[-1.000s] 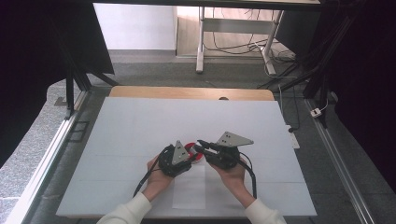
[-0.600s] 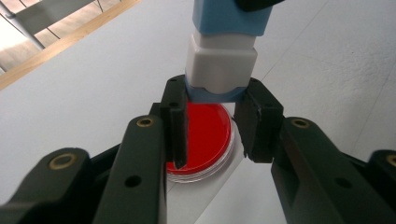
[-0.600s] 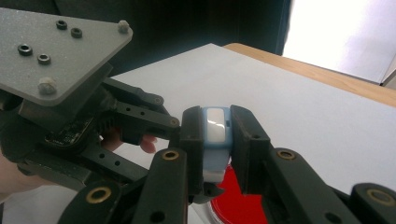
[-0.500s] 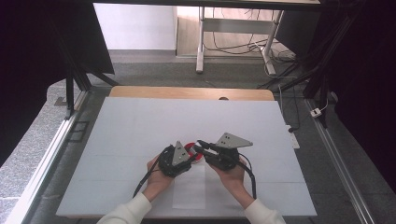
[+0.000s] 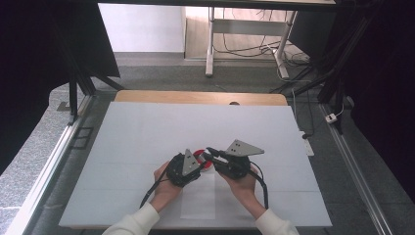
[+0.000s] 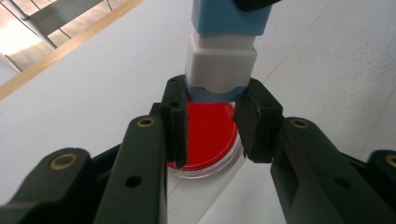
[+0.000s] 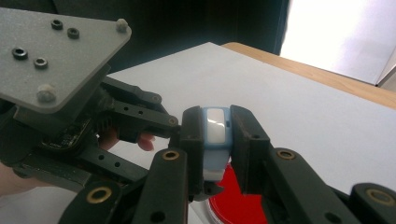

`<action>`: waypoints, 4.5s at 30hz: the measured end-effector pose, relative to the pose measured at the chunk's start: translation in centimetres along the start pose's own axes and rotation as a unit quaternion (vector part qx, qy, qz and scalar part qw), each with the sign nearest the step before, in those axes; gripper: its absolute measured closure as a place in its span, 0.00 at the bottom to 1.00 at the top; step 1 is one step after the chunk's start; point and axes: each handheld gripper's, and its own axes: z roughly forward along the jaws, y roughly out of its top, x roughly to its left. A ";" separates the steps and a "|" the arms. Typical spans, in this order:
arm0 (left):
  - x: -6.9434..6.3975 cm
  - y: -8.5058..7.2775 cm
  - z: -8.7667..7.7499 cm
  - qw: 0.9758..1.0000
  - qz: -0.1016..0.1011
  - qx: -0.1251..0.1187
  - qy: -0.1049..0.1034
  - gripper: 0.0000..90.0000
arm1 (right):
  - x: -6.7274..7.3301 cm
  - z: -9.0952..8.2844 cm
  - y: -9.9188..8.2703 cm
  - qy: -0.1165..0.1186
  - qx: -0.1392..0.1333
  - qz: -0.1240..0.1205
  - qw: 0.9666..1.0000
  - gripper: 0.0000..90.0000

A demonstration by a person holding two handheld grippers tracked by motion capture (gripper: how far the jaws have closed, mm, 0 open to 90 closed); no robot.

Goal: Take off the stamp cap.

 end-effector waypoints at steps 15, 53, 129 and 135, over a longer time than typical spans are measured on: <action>0.0 -0.1 0.1 1.000 -0.007 0.004 -0.011 0.73 | -0.1 0.0 -0.1 0.000 0.006 0.004 1.000 0.84; -0.2 -0.3 0.3 1.000 0.022 0.011 -0.004 0.74 | -0.3 0.1 -0.2 0.001 0.014 0.019 1.000 0.84; 3.1 -2.3 -3.4 0.999 -0.025 -0.019 -0.034 0.73 | -1.6 -2.1 0.6 -0.009 -0.027 0.015 0.999 0.84; 3.3 -2.4 -3.8 0.999 -0.027 -0.016 -0.037 0.73 | -1.7 -2.2 0.6 -0.011 -0.028 0.015 0.999 0.84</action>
